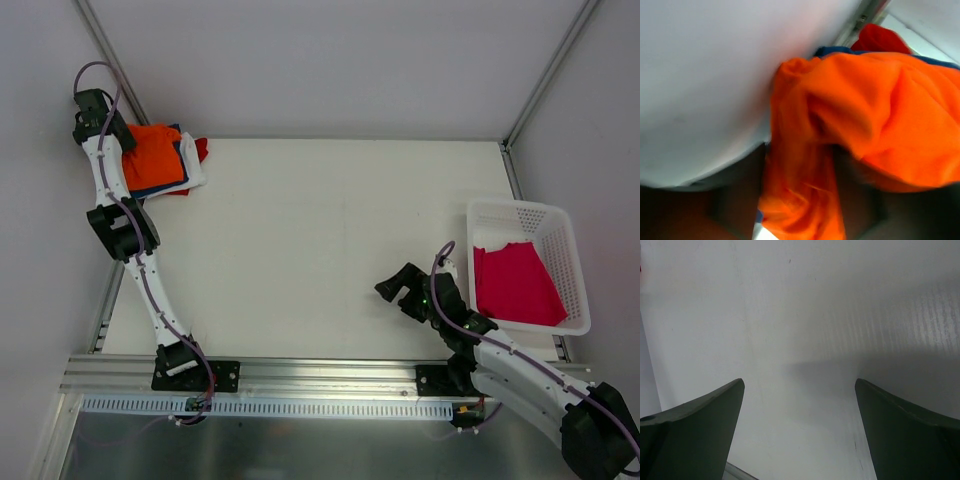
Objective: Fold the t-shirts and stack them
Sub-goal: Neatly place the folded tshirt to the corner
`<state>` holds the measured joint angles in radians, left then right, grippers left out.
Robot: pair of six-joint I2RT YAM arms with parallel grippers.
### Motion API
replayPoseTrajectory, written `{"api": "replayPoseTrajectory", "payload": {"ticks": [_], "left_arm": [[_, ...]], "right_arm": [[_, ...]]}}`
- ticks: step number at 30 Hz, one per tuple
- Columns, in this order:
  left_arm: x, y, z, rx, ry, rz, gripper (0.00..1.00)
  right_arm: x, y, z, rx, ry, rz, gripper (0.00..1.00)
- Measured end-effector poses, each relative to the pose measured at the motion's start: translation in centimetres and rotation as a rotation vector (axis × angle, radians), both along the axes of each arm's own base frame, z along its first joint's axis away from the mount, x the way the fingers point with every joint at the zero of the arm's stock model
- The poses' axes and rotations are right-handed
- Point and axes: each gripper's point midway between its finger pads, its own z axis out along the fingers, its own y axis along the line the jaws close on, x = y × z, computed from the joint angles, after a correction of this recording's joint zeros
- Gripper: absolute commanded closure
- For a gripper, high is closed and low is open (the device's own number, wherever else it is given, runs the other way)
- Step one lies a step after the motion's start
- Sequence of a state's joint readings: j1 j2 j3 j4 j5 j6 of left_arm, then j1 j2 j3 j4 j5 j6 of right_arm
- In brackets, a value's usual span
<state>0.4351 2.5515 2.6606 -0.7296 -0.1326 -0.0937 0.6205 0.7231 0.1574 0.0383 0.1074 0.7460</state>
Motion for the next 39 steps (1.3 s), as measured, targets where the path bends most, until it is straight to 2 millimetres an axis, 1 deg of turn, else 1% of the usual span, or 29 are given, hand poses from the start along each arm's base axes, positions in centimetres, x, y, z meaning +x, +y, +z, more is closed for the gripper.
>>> {"api": "replayPoseTrajectory", "payload": {"ticks": [1,2,3,6,14,20,29,34,36,39], "left_arm": [[0.1,0.0,-0.1,-0.006,-0.006,0.004,0.34],[0.3,-0.1,-0.1,-0.014,-0.014,0.000,0.19],[0.6,-0.4,-0.1,-0.023,-0.024,-0.012,0.01],[1.3,-1.4,0.0,-0.048,-0.046,-0.023,0.01],[1.7,-1.9,0.3,-0.083,-0.074,-0.020,0.01],[2.1,-3.1,1.3,-0.147,-0.117,-0.034,0.01],[2.7,-6.4,3.8,-0.339,-0.215,-0.136,0.01],[4.2,-8.5,5.3,-0.421,-0.328,-0.240,0.01],[4.2,-9.6,5.4,-0.465,-0.361,-0.271,0.01],[4.7,-10.8,6.5,-0.512,-0.444,-0.318,0.01]], "right_arm": [[0.0,0.0,0.0,0.000,0.000,0.000,0.01],[0.0,0.0,0.0,0.000,0.000,0.000,0.00],[0.1,0.0,0.0,0.000,-0.001,0.000,0.01],[0.1,0.1,0.0,0.001,-0.001,0.000,0.00],[0.2,0.1,0.0,0.002,-0.002,0.000,0.01],[0.1,0.1,0.0,0.006,-0.006,-0.001,0.00],[-0.1,0.0,0.1,0.040,-0.035,-0.009,0.01],[-0.6,-0.3,0.2,0.053,-0.036,-0.015,0.01],[-0.8,-0.5,0.2,0.057,-0.037,-0.017,0.01],[-1.0,-0.6,0.2,0.064,-0.037,-0.022,0.00]]}}
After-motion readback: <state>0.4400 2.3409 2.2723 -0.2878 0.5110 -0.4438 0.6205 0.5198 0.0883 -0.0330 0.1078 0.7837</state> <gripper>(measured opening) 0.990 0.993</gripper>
